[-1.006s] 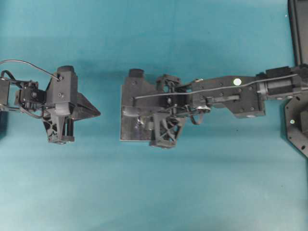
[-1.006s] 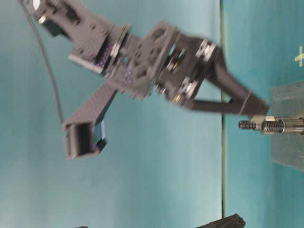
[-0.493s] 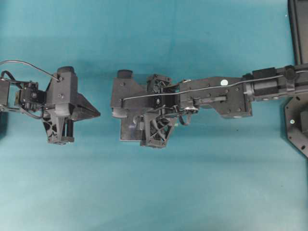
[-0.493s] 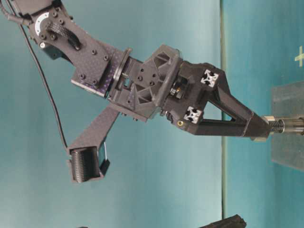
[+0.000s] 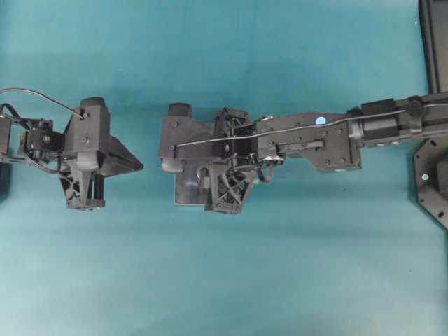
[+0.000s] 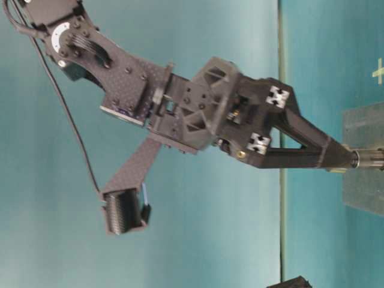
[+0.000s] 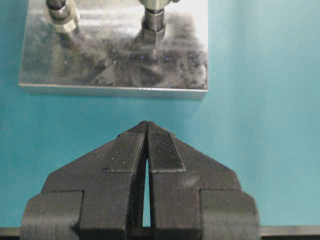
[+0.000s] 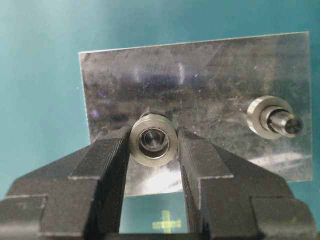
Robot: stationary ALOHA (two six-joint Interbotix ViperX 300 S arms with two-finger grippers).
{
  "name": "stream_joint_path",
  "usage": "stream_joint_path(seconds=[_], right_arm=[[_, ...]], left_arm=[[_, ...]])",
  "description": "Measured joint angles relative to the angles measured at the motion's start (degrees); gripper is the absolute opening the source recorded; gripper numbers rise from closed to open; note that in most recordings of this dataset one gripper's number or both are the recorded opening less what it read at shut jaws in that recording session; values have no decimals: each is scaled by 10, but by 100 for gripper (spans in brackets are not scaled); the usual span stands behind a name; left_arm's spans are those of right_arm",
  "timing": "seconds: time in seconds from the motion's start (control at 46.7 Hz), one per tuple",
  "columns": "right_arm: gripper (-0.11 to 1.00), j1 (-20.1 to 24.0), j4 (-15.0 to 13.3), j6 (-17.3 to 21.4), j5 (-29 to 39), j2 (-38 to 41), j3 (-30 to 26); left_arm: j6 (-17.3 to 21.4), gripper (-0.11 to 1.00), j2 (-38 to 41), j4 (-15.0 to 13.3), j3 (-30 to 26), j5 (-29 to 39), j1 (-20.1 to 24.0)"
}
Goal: Insert the washer onto the shaft.
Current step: 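Carry the washer over the lower shaft and lower it onto the shaft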
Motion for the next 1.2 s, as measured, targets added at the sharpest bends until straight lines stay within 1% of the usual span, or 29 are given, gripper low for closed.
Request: stream_joint_path(seconds=[0.364,0.407,0.428,0.45,0.471,0.493,0.557,0.578,0.6,0.685,0.835,1.049,1.199], right_arm=[[33,-2,0,0,5,13,-10],[35,-2,0,-1,7,13,-11],[38,-1,0,-2,7,14,-11],[43,0,0,-4,8,14,-12],[49,2,0,-5,8,15,-13],[58,4,-2,-7,8,16,-14],[75,13,-2,-10,10,17,-18],[79,17,-2,-10,11,17,-19],[80,20,-1,-11,12,18,-20],[76,31,-3,-11,22,20,-26],[71,21,-1,-15,47,25,-32],[69,-17,-4,-33,49,27,-33],[69,-12,-3,-36,50,32,-33]], left_arm=[[0,0,0,0,0,0,0],[-1,0,-1,0,0,0,0],[-1,0,-1,0,0,0,0],[-1,0,-2,0,0,0,0],[-2,0,-2,1,0,0,0],[-2,0,-2,1,0,0,0],[-6,0,-4,0,1,0,-1],[-7,0,-4,0,2,0,-1],[-9,0,-4,1,2,0,-2],[-14,0,-6,1,2,0,-4],[-22,0,-7,1,5,0,-10],[-23,0,-10,0,7,0,-14],[-23,0,-12,0,8,0,-14]])
